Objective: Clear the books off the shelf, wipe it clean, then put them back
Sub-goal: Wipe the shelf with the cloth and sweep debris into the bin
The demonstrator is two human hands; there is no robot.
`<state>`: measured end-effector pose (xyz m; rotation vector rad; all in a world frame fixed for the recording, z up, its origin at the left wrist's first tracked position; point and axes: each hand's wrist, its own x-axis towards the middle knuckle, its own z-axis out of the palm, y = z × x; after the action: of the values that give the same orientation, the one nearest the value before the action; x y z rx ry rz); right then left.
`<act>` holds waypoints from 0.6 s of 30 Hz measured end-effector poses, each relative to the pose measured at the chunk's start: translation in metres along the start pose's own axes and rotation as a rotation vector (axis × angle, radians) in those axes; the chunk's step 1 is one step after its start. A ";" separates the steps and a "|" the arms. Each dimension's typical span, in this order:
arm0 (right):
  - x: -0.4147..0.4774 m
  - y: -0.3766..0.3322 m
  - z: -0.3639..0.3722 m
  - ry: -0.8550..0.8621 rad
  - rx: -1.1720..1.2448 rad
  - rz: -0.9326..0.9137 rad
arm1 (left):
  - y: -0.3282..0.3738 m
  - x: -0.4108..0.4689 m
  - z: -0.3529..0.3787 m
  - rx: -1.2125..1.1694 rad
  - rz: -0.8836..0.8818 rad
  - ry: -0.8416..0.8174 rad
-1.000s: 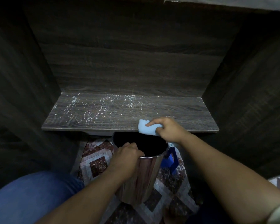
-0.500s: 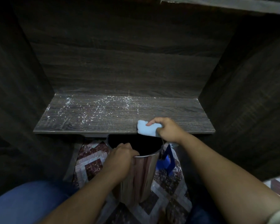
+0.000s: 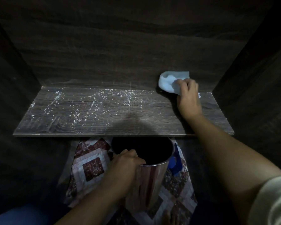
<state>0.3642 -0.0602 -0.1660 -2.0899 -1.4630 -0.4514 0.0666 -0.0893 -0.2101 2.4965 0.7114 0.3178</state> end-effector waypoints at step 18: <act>0.024 0.003 0.023 -0.163 -0.113 -0.276 | -0.017 0.013 0.017 -0.038 0.012 -0.017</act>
<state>0.3749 -0.0291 -0.1712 -2.0584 -1.8731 -0.4867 0.0764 -0.0776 -0.2326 2.4657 0.6779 0.3108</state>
